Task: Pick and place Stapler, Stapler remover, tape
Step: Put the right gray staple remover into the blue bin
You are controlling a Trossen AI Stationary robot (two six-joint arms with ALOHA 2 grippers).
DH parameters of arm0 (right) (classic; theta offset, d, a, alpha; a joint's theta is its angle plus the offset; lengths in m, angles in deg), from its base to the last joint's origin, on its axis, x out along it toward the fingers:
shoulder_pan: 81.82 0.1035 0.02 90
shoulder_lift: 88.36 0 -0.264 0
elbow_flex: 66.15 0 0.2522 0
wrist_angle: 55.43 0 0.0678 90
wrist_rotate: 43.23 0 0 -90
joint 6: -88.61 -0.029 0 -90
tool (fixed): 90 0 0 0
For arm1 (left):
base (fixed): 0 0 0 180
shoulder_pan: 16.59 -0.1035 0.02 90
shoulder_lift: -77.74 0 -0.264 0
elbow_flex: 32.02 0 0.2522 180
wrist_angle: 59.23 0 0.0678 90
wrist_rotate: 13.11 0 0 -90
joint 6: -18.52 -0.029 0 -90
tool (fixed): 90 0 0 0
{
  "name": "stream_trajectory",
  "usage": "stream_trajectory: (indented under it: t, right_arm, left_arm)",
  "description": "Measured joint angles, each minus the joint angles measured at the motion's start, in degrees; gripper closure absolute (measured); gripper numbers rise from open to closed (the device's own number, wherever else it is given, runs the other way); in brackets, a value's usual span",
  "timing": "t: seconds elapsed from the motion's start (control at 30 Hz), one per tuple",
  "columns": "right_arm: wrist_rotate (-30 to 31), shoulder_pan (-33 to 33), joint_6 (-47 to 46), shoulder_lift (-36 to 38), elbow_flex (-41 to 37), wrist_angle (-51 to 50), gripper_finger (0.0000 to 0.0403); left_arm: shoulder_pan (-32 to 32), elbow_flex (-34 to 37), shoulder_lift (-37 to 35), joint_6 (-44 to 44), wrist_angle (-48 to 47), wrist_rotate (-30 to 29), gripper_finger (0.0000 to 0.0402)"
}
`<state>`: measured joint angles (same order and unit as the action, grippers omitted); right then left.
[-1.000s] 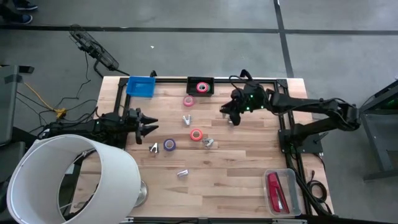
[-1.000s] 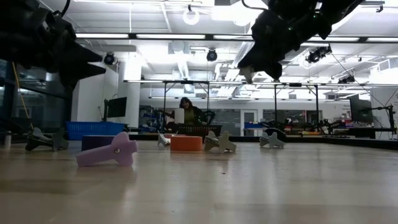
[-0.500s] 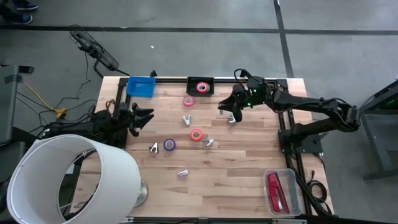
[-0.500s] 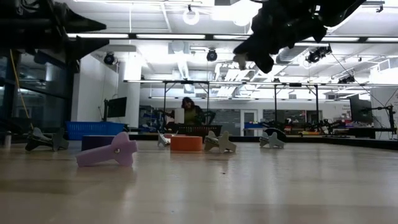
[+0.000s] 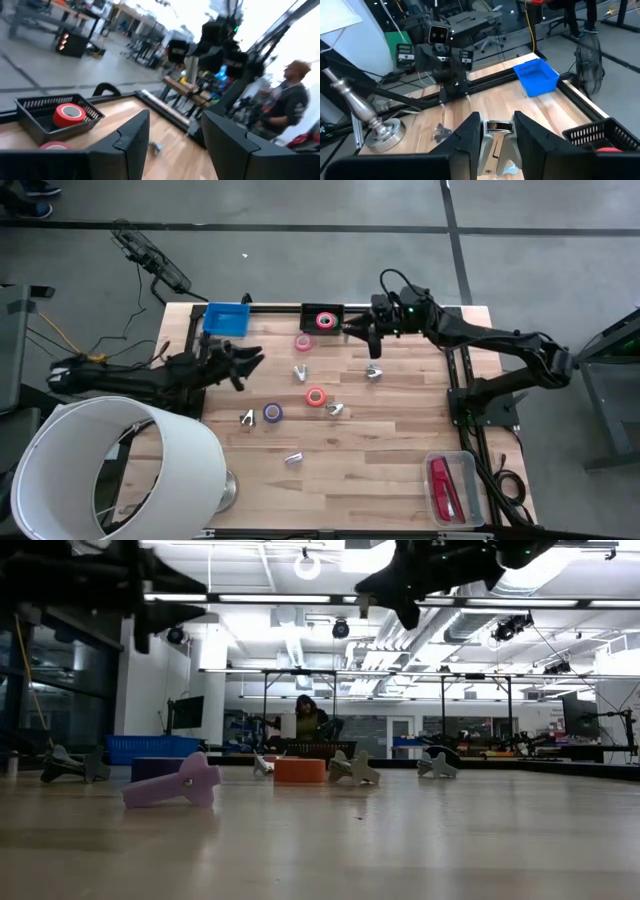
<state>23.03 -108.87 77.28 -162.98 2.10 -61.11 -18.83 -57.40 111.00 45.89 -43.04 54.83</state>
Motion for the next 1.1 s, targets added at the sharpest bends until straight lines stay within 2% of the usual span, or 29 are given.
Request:
stream_trajectory:
  t: [0.23,0.43,0.57,0.8,1.1]
  right_arm:
    - [-6.66,0.09,0.04,-6.44,6.57,-0.09,0.0317]
    - [-11.93,0.07,2.06,-8.44,10.36,-0.69,0.0317]
    - [-15.09,0.04,2.85,-8.45,11.02,-0.98,0.0317]
    - [-19.99,0.94,7.05,-8.49,11.13,-0.95,0.0317]
    - [-19.67,1.6,9.27,-8.49,11.13,0.01,0.0317]
  left_arm:
    - [-0.01,-14.34,21.09,-4.44,-0.04,0.48,0.0225]
    - [-0.02,-25.59,32.26,-11.93,-0.06,1.75,0.0225]
    - [-0.07,-30.05,36.29,-12.56,-0.33,5.28,0.0225]
    - [-0.19,-33.53,39.91,-12.34,-0.5,5.86,0.0225]
    - [-1.55,-37.01,42.83,-10.64,0.04,8.57,0.0225]
